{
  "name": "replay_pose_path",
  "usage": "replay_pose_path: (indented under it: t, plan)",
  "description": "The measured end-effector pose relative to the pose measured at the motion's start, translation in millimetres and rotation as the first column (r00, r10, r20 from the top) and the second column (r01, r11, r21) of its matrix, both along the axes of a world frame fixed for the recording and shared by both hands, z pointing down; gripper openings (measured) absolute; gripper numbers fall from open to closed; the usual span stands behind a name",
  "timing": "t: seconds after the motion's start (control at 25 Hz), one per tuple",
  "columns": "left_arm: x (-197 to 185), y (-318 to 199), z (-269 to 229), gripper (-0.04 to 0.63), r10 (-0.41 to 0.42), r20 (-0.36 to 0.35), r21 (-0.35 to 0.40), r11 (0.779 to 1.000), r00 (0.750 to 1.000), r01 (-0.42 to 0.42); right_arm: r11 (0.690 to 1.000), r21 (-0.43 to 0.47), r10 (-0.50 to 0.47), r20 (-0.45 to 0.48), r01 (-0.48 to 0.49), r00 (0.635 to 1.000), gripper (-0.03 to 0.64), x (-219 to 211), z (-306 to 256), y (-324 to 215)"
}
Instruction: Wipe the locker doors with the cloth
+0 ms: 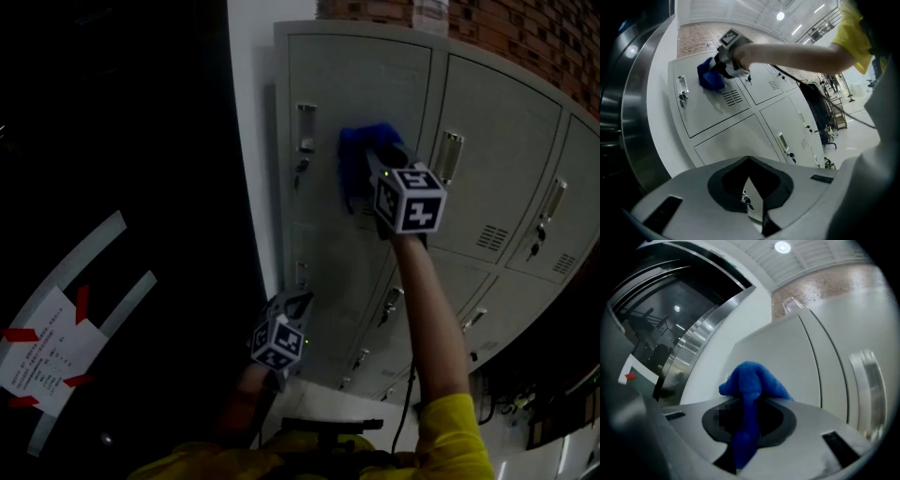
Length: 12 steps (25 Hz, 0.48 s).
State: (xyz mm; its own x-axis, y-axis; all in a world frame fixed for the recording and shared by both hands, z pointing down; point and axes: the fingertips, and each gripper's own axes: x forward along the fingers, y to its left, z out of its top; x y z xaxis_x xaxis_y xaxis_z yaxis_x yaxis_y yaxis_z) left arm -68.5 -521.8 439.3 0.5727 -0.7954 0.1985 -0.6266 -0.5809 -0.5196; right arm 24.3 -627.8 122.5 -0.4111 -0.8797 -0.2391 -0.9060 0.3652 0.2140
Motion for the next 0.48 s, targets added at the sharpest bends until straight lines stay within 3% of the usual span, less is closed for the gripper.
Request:
replay_pose_path:
  t: [0.16, 0.28, 0.4, 0.48]
  plan:
    - [-4, 2, 4, -0.006, 0.004, 0.004, -0.006, 1.0, 1.0, -0.004, 0.997, -0.08, 0.021, 0.034, -0.018, 0.999, 0.072, 4, 153, -1]
    - [-7, 3, 9, -0.006, 0.002, 0.008, -0.014, 1.0, 1.0, -0.002, 0.991, -0.128, 0.034, 0.039, -0.029, 0.999, 0.072, 7, 204, -1]
    - [-9, 4, 12, -0.006, 0.001, 0.015, -0.018, 1.0, 1.0, 0.0, 0.989, -0.149, 0.017, 0.051, -0.009, 0.999, 0.071, 2, 188, -1]
    - [-8, 4, 11, -0.006, 0.006, 0.024, -0.016, 1.0, 1.0, -0.006, 0.997, -0.077, -0.02, 0.055, 0.024, 0.998, 0.071, -7, 126, 2]
